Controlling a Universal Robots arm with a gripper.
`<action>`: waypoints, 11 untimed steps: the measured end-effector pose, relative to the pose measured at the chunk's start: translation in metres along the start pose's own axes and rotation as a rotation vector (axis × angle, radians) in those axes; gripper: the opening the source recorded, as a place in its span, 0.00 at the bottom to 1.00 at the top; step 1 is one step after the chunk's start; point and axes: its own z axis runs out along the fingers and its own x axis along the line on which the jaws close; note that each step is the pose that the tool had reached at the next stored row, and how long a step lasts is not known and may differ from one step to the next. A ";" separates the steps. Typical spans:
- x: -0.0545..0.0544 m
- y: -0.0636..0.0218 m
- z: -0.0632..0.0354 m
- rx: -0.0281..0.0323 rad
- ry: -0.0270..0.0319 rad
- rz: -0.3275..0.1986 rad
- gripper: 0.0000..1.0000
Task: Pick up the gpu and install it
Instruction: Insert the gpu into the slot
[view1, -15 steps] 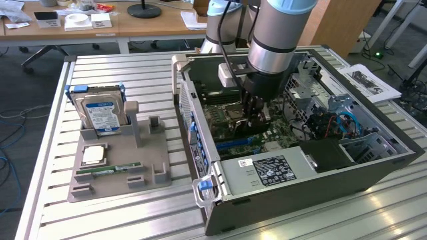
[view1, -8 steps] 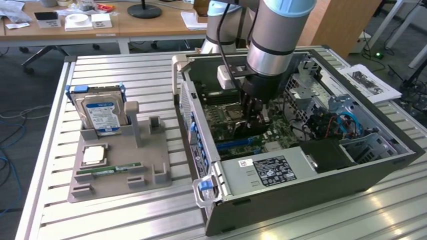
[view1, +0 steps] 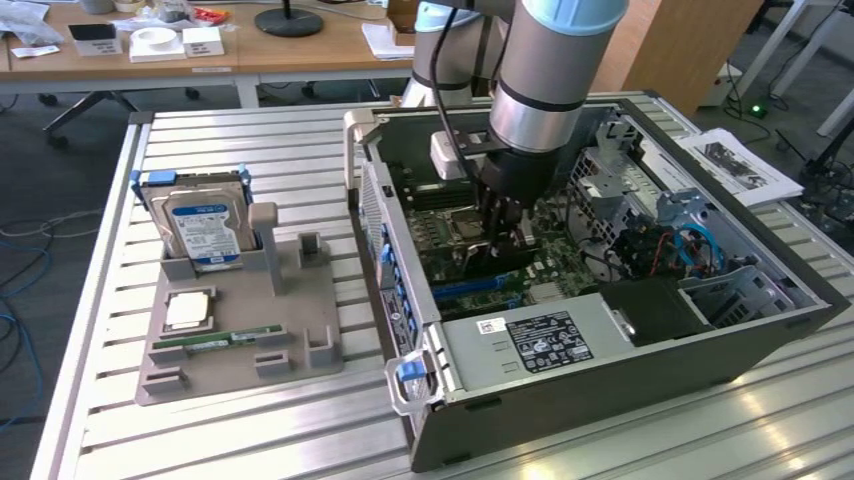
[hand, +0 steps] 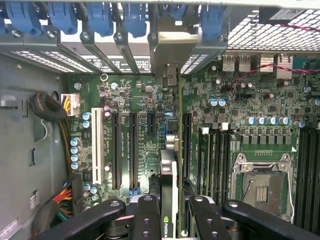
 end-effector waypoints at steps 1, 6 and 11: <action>0.000 0.0007 0.0000 0.0000 -0.0001 0.000 0.27; 0.000 0.0023 0.0001 -0.0001 0.0000 0.000 0.27; 0.000 0.0032 0.0002 0.0000 0.0000 0.000 0.27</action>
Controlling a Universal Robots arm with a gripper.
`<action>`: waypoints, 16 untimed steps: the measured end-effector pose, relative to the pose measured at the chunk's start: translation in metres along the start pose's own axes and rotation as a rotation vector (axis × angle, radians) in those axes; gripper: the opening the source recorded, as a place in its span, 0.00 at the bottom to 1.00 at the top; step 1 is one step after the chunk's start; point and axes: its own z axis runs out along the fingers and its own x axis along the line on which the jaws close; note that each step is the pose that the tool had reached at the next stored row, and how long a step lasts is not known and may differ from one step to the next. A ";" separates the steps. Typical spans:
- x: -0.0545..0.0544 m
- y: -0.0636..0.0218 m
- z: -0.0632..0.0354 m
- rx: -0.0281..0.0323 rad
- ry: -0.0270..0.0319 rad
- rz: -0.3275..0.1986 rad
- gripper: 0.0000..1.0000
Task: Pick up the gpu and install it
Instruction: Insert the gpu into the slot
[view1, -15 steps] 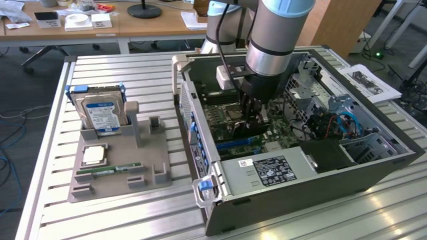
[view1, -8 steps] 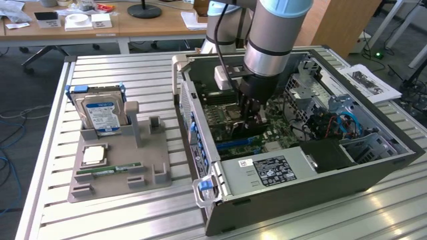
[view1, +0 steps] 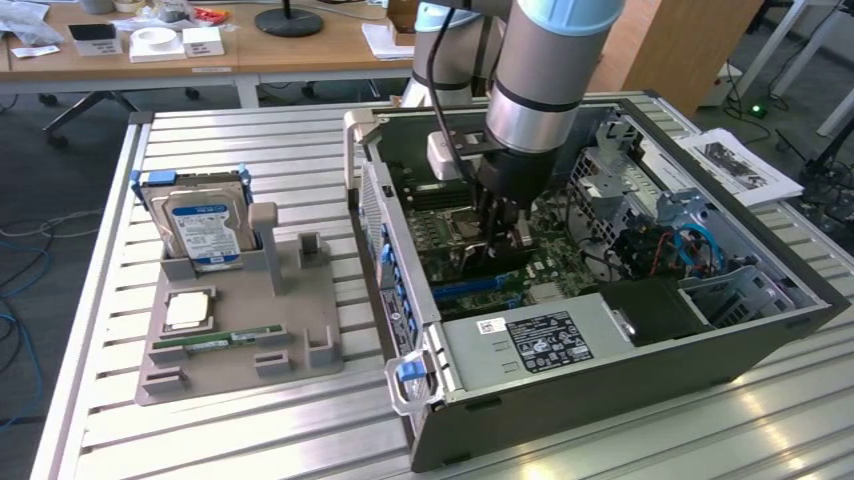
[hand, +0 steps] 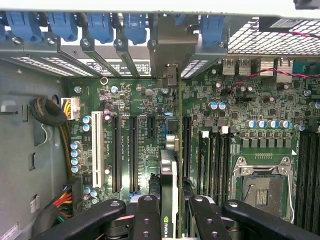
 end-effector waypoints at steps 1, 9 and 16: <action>0.000 0.0004 0.0000 0.0000 0.0000 0.000 0.27; 0.000 0.0011 0.0021 0.0000 0.0001 0.000 0.27; 0.000 0.0013 0.0064 0.0000 0.0000 0.000 0.27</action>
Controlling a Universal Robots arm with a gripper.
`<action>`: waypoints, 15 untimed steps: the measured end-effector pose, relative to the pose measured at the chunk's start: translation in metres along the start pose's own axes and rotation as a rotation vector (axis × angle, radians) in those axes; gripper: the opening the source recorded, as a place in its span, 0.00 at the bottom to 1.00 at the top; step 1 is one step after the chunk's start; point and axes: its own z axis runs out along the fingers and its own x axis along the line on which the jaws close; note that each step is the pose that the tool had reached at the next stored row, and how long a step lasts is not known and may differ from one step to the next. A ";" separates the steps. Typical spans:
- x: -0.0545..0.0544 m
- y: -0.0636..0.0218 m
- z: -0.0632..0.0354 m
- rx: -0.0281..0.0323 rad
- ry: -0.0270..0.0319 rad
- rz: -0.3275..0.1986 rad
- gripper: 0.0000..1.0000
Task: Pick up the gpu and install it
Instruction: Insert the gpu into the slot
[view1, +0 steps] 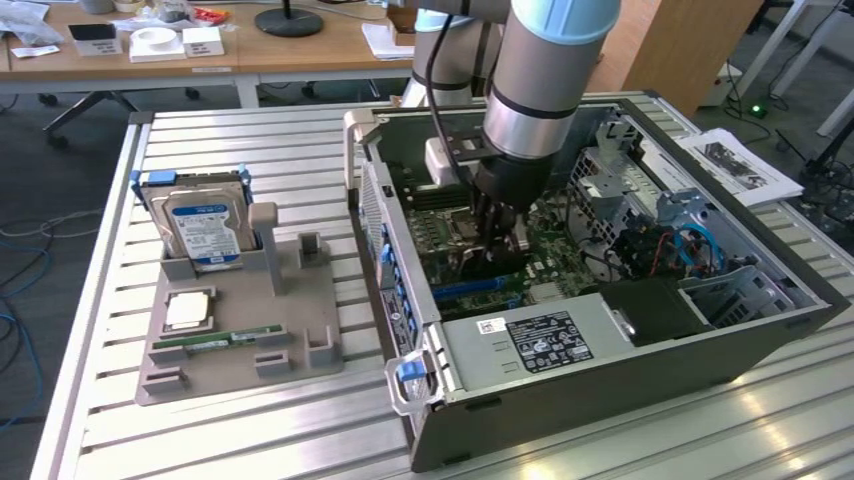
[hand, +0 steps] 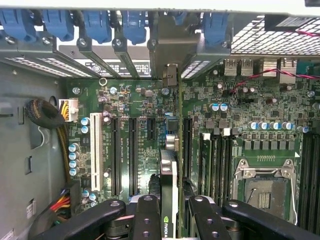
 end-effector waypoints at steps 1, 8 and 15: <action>0.000 0.0000 0.0006 0.0000 0.0000 0.000 0.27; 0.000 0.0001 0.0054 0.0000 0.0000 0.000 0.27; 0.000 0.0001 0.0078 0.0000 0.0001 0.000 0.27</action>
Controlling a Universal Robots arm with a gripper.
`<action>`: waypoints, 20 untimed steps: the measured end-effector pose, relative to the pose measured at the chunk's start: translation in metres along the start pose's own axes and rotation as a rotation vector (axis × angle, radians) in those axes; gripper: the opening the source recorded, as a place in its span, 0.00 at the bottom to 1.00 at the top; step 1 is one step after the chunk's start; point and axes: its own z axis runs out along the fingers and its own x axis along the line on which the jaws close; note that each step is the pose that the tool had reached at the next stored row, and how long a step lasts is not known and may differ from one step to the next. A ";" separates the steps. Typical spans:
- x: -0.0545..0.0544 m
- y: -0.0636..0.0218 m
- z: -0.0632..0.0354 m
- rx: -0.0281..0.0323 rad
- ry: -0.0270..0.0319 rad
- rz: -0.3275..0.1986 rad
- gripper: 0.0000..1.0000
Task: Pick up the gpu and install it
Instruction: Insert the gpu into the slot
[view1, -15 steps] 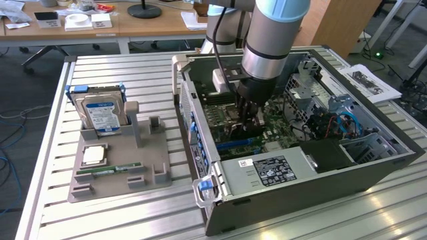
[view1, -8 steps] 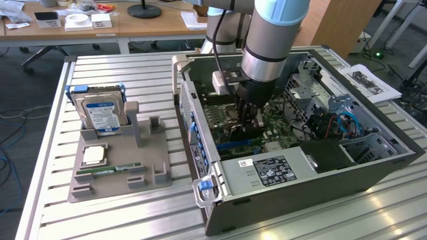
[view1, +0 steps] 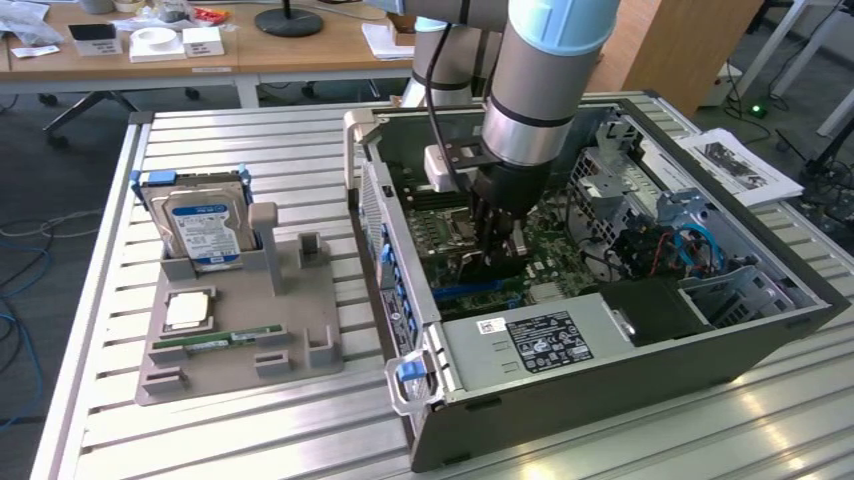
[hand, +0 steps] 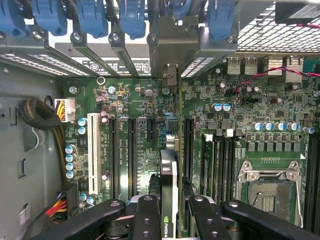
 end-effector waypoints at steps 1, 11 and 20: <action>0.000 0.0000 0.0001 0.0000 0.0000 0.000 0.27; 0.000 0.0014 0.0015 0.0000 0.0002 0.000 0.27; 0.000 0.0015 0.0026 -0.0001 0.0001 0.000 0.27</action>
